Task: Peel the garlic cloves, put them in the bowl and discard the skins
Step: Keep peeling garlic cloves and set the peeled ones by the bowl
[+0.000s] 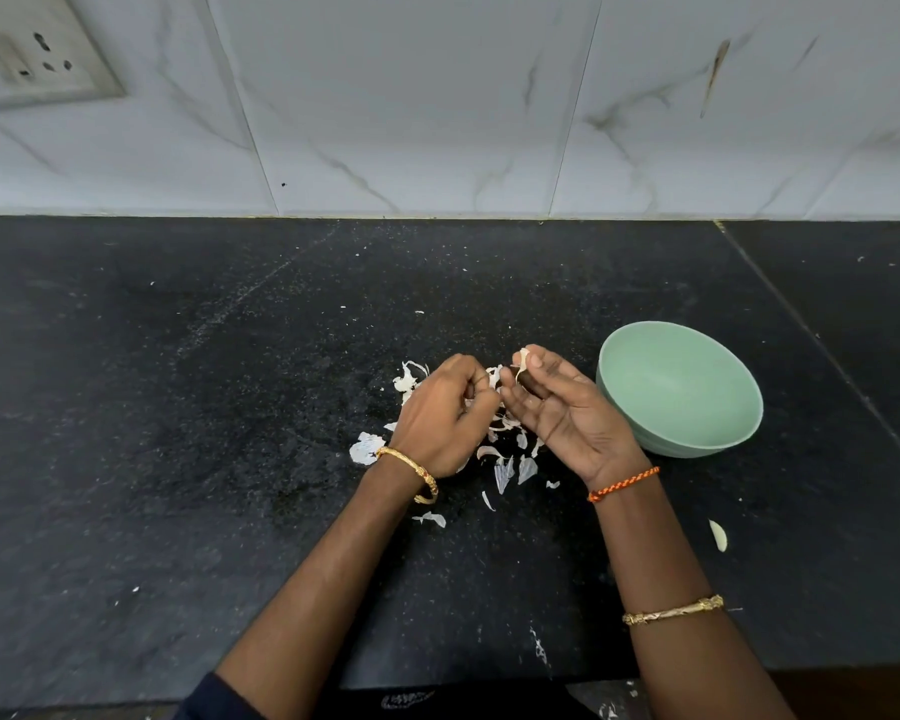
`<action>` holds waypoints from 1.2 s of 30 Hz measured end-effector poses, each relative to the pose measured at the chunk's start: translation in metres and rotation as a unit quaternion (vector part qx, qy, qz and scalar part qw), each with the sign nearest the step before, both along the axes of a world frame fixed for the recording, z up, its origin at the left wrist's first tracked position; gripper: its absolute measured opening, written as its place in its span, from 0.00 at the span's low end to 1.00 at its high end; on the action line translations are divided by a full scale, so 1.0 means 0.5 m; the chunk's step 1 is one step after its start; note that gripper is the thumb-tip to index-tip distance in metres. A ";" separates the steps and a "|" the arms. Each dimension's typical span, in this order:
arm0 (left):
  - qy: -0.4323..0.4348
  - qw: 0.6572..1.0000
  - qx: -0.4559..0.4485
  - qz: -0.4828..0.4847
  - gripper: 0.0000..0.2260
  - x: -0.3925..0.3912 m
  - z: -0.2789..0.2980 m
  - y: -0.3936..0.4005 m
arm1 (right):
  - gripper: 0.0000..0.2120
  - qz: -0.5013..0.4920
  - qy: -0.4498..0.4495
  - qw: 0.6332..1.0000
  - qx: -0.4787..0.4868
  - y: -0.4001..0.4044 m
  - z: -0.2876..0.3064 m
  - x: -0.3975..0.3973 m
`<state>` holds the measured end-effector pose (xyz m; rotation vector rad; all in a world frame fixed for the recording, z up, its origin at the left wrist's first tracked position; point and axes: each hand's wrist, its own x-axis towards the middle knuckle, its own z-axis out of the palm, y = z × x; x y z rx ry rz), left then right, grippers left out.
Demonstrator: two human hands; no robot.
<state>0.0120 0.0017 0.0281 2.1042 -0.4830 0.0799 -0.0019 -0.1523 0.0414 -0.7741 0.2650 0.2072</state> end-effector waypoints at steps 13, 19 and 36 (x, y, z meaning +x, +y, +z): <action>0.135 0.962 -0.237 -0.025 0.11 0.029 0.035 0.010 | 0.09 0.021 -0.062 0.990 -0.122 -0.008 -0.003 -0.009; 0.132 0.966 -0.215 -0.056 0.16 0.028 0.030 0.011 | 0.09 0.038 -0.077 0.984 -0.157 -0.013 -0.007 -0.009; 0.072 0.987 -0.122 -0.074 0.21 0.022 0.024 0.012 | 0.10 0.092 -0.077 0.960 -0.254 -0.033 0.003 0.001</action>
